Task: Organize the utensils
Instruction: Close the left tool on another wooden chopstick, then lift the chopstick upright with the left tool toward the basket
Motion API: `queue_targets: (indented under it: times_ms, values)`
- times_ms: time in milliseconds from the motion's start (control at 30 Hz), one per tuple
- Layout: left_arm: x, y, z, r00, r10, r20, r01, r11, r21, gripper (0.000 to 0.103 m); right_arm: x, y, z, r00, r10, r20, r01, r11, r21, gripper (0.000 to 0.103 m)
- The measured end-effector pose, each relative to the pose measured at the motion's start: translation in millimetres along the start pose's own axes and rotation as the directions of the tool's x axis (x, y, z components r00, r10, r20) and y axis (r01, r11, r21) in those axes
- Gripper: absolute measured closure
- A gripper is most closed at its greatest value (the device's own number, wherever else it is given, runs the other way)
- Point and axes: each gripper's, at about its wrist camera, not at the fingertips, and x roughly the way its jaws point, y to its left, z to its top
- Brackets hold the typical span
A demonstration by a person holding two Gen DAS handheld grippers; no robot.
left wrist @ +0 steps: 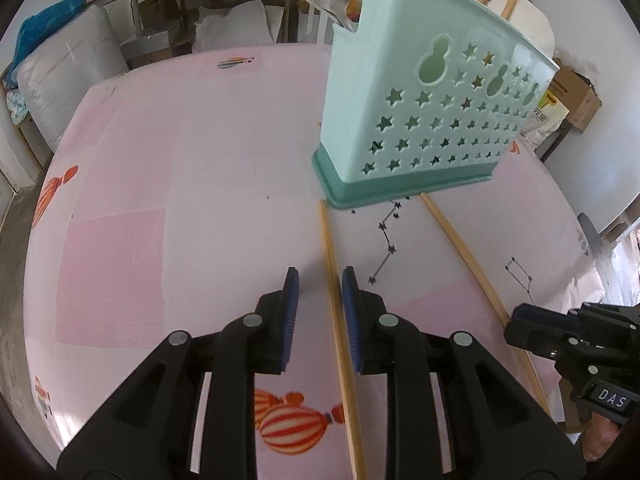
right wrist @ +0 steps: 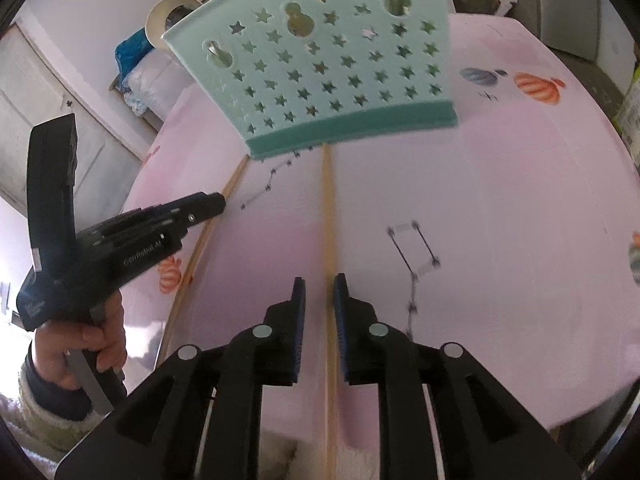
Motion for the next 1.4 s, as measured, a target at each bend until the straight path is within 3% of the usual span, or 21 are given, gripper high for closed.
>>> queue_targets:
  times_ms: [133,200,367,567,1033,1100,1233,1400]
  values:
    - [5.3,2.4,5.9,1.000,-0.002,0.017,0.002,1.000,-0.012,0.085,13.2,8.9,12.3,1.000,-0.021,0.014,0.022,0.999,-0.039,0.088]
    - [6.9,4.4,6.6,1.000,0.001,0.024,0.000,1.000,-0.020,0.097,18.4,12.0,15.3,0.999,-0.035,0.017,0.036,0.998,-0.050,0.088]
    - [7.0,9.4,4.4,0.999,-0.014,0.036,0.016,0.999,-0.043,0.098,22.3,13.5,17.8,0.999,-0.041,0.031,0.042,0.998,-0.042,0.096]
    - [-1.2,5.1,-8.1,0.999,-0.042,0.018,0.043,0.998,-0.048,0.098,16.1,10.5,8.1,0.999,-0.028,0.021,0.029,0.999,-0.018,0.096]
    - [7.2,-15.0,-0.3,0.999,0.038,0.027,-0.040,0.998,0.057,0.098,21.0,17.0,10.9,1.000,-0.015,0.001,0.015,0.998,-0.053,0.095]
    - [7.2,-16.1,0.3,0.999,0.039,0.029,-0.040,0.997,0.058,0.098,21.6,18.1,11.6,1.000,-0.017,-0.001,0.017,0.998,-0.061,0.093]
    - [5.8,-18.8,-0.4,0.999,0.034,0.027,-0.036,0.998,0.053,0.098,24.1,27.0,13.6,1.000,-0.010,-0.011,0.009,0.995,-0.099,0.080]
    - [5.1,-18.5,0.4,0.999,0.033,0.028,-0.035,0.998,0.052,0.098,28.8,42.8,15.3,0.997,-0.078,0.012,0.079,0.982,-0.172,0.079]
